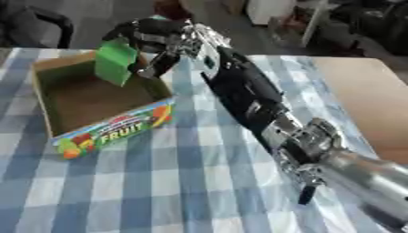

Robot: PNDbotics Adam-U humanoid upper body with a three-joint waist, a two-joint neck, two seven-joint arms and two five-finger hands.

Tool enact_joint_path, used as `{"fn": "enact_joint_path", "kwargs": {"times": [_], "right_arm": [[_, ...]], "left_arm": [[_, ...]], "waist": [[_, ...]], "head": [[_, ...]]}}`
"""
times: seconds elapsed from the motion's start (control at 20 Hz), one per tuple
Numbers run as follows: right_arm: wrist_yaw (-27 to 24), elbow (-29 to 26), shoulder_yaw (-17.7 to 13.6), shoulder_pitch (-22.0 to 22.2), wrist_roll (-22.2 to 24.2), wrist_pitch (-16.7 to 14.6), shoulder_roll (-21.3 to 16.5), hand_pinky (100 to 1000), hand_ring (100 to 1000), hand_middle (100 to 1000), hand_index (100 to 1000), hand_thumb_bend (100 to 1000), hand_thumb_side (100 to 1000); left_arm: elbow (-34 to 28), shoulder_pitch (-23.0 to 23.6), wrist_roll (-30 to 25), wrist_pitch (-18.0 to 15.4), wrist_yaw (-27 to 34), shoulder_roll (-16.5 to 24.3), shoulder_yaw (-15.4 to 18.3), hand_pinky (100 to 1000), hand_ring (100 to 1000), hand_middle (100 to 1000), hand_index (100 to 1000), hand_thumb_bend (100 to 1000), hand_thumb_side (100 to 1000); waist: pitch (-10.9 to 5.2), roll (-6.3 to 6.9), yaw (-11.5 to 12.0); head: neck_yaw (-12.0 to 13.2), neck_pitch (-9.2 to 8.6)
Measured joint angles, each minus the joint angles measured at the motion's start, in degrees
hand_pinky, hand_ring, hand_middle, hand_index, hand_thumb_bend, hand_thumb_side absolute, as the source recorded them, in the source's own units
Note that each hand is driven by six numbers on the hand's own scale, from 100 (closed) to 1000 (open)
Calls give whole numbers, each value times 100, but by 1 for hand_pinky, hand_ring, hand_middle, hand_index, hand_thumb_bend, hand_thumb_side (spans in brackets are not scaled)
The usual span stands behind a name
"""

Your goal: Pick up objects on the table and place them in the box.

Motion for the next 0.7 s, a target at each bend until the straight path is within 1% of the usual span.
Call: {"fn": "enact_joint_path", "kwargs": {"times": [0.1,0.15,0.2,0.25,0.3,0.35,0.4,0.45,0.55,0.6,0.65,0.7], "right_arm": [[163,28,12,34,0,0,51,606,613,410,979,100,274],[241,33,27,55,-8,-8,66,636,629,453,999,100,344],[316,33,36,61,-24,-24,82,675,653,513,1000,106,428],[402,33,40,66,-48,-47,95,691,668,555,1000,153,464],[486,31,52,67,-78,-74,98,740,720,711,1000,222,532],[572,23,68,68,-117,-105,98,766,750,801,1000,261,588],[648,3,73,68,-166,-139,98,790,757,821,1000,269,601],[735,-22,78,68,-225,-174,97,809,800,933,1000,347,666],[907,-98,109,68,-352,-251,96,825,819,973,1000,377,680],[979,-139,121,68,-419,-287,94,827,823,985,1000,383,674],[1058,-172,130,68,-489,-315,94,829,826,998,1000,389,645],[1132,-202,134,68,-564,-337,94,828,825,997,1000,354,636]], "left_arm": [[0,-3,19,5,0,-1,2,719,638,621,804,100,605],[0,-4,26,10,0,-1,3,718,637,621,804,100,606],[0,-5,29,14,-1,-1,3,717,637,621,805,100,605],[0,-5,31,15,-2,-1,4,717,637,621,805,100,605],[0,-6,34,18,-2,-1,5,717,637,621,805,100,605],[0,-6,37,21,-2,-1,6,718,638,621,805,100,605],[0,-6,38,22,-2,-1,7,718,637,621,805,100,605],[0,-6,38,23,-2,-1,7,714,635,620,805,100,605],[0,-6,37,25,-2,-1,9,715,635,621,805,100,606],[0,-6,36,27,-2,-1,11,717,637,621,805,100,606],[0,-6,35,28,-2,-1,13,724,641,622,805,100,606],[0,-6,35,28,-2,-1,15,726,642,622,804,100,604]], "waist": [[14,-8,-4],[20,-15,-9],[21,-23,-19],[21,-30,-26],[21,-35,-32],[21,-36,-40],[21,-36,-48],[21,-36,-56],[21,-36,-64],[21,-36,-65],[21,-36,-67],[21,-35,-72]], "head": [[-1,0],[-1,0],[-1,0],[-1,0],[-1,0],[-1,0],[-1,0],[-1,0],[0,0],[2,0],[2,0],[3,1]]}}
